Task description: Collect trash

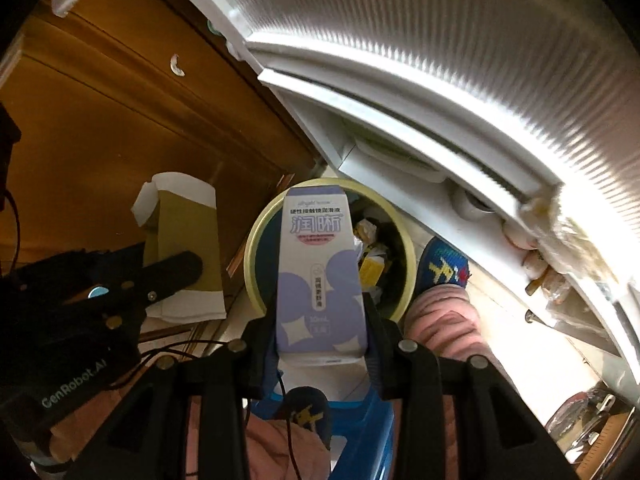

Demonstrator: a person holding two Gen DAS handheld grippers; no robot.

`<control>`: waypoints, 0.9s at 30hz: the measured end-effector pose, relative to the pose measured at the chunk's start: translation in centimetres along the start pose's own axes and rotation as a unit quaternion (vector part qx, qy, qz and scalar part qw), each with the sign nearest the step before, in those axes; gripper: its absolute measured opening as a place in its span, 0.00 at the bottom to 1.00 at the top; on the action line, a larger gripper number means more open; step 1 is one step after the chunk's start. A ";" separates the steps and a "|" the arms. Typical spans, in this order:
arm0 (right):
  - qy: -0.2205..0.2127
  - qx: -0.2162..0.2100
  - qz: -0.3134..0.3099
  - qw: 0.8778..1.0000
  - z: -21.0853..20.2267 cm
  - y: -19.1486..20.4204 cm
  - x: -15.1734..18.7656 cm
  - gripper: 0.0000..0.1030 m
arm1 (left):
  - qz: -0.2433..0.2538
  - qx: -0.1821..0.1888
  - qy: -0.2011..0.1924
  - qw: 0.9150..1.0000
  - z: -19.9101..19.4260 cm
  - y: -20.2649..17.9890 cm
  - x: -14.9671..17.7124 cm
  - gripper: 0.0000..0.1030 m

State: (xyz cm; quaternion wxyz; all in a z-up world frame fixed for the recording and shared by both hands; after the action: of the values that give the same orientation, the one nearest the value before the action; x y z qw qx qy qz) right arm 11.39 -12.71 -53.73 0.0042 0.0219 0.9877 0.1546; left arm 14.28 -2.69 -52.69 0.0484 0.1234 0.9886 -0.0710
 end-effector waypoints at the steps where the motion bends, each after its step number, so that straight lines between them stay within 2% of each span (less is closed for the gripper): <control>1: 0.002 -0.001 0.003 1.000 0.2 0.1 -0.1 0.35 | -0.003 0.000 0.002 1.000 0.4 0.2 -0.1 0.28; 5: 0.011 -0.016 0.028 0.999 1.2 0.2 -0.5 0.35 | -0.006 0.003 0.007 1.000 0.9 0.5 0.0 0.29; 7: 0.012 -0.022 0.036 0.999 1.3 0.1 -0.7 0.36 | -0.007 0.007 0.008 1.000 1.4 0.7 -0.3 0.33; 9: 0.014 -0.022 0.043 0.999 1.3 -0.1 -0.8 0.39 | -0.007 0.006 0.010 1.000 1.6 0.8 -0.4 0.48; 10: 0.014 -0.020 0.049 0.999 1.4 -0.3 -0.9 0.40 | -0.007 0.004 0.010 1.000 1.7 0.9 -0.4 0.53; 12: 0.013 -0.022 0.064 0.998 1.3 -0.8 -1.0 0.40 | -0.011 0.002 0.009 1.000 1.6 1.1 -0.4 0.73; 15: 0.009 -0.025 0.075 0.997 1.1 -1.3 -1.1 0.41 | -0.015 0.000 0.003 1.000 1.4 1.4 -0.3 0.90; 27: -0.009 -0.008 0.075 0.997 0.2 -2.0 -0.8 0.41 | 0.018 -0.011 -0.018 1.000 0.1 0.4 -0.3 0.91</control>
State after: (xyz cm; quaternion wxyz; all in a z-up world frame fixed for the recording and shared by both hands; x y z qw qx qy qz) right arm 12.10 -14.60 -54.53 0.0015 0.0970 0.9820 0.1620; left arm 14.63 -2.39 -52.79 0.0685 0.1389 0.9860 -0.0609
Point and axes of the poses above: each gripper's, at about its wrist camera, not at the fingertips, and z roughly the way its jaws point, y to its left, x to its underside, the point moved 7 cm from there along z, roughly the way its jaws point, and after that the axes turned 10 degrees about z, right-handed, at the moved point
